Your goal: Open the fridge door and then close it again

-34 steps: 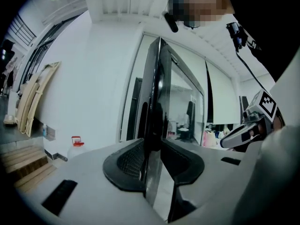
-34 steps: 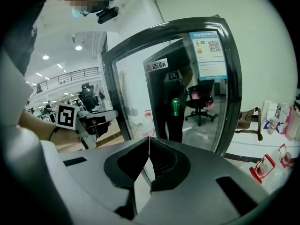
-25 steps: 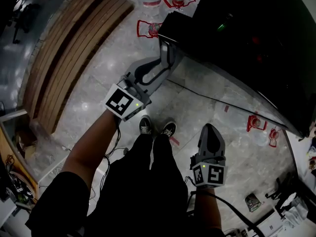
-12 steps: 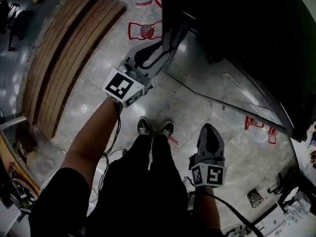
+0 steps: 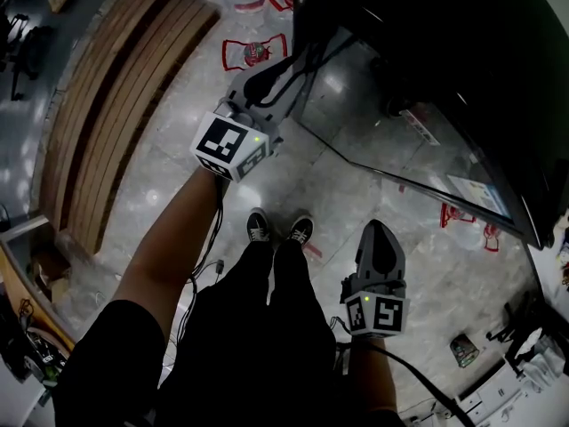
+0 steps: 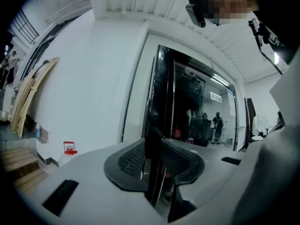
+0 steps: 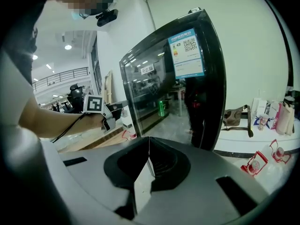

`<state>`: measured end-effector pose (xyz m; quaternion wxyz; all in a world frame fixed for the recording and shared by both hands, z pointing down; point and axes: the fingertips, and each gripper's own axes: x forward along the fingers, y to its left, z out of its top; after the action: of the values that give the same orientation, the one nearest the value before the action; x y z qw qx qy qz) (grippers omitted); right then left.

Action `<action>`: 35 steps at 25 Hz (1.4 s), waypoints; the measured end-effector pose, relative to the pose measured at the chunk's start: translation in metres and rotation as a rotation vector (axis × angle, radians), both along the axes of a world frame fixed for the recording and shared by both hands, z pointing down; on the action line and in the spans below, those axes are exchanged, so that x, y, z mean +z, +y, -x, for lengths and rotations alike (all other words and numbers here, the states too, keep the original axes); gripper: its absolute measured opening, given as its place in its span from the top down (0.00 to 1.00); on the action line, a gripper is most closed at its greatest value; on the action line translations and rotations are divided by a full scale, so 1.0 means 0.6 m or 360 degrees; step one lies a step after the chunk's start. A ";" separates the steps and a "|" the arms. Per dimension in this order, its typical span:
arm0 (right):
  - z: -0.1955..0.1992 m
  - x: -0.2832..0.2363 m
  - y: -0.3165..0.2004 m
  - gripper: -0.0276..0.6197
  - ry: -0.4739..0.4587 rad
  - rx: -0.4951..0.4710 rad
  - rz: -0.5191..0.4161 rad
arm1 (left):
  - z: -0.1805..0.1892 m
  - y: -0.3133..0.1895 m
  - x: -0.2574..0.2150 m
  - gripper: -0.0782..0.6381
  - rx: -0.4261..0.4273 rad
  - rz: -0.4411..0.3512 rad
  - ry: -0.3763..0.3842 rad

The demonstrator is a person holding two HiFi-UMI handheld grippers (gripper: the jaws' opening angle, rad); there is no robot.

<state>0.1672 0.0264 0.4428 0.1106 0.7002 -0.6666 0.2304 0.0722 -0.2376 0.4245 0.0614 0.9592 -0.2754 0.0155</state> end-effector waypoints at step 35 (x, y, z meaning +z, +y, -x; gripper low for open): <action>0.068 -0.052 0.086 0.93 -0.0008 -0.0078 -0.0112 | 0.075 0.247 -0.110 0.81 -0.0065 -0.0087 -0.0016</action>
<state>0.1266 0.0781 0.4117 0.0899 0.6866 -0.6915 0.2057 0.0270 -0.0896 0.3583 0.0339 0.9546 -0.2957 0.0115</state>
